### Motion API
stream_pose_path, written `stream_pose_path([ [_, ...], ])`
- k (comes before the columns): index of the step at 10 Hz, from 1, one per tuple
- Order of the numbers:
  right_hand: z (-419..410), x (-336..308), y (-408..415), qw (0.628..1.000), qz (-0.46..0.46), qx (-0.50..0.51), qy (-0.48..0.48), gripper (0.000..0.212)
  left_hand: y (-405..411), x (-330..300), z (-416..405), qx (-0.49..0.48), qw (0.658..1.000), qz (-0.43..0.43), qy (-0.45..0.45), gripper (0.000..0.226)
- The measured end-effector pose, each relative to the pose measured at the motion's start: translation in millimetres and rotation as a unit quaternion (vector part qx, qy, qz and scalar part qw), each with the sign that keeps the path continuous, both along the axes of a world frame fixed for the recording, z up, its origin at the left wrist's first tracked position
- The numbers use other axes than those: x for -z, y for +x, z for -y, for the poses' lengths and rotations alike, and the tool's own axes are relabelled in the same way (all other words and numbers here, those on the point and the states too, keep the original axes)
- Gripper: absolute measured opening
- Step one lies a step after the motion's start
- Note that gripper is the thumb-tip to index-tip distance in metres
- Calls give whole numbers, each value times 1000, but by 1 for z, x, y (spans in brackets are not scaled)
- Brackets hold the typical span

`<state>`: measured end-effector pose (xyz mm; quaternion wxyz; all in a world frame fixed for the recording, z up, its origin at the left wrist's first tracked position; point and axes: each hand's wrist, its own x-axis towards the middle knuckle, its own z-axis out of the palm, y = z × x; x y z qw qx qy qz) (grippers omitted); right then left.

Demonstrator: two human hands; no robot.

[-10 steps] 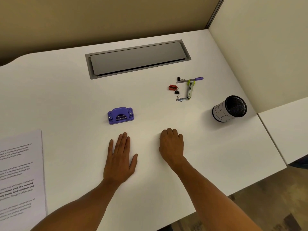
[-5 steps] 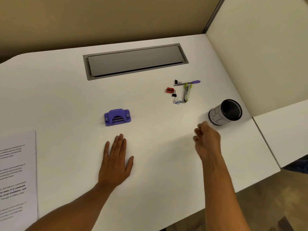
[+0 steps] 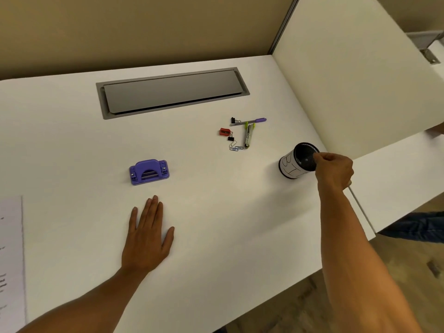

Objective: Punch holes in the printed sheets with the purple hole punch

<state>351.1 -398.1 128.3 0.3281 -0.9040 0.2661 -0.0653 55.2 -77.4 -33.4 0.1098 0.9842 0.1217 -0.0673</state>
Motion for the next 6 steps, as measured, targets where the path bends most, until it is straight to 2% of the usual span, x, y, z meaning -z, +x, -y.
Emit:
stream_pose_path([
  [2, 3, 0, 7, 1000, 5, -6, -1, 18, 0, -1, 0, -2, 1000, 5, 3, 75],
  [3, 8, 1, 8, 998, 45, -10, 35, 31, 0, -1, 1, 3, 1000, 10, 13, 75],
  [5, 0, 9, -25, 979, 198, -17, 49, 23, -2, -1, -1, 3, 1000, 6, 1, 75],
  [6, -7, 35, -55, 973, 227, -20, 46, 20, 0, 1, 2, -2, 1000, 10, 8, 74],
])
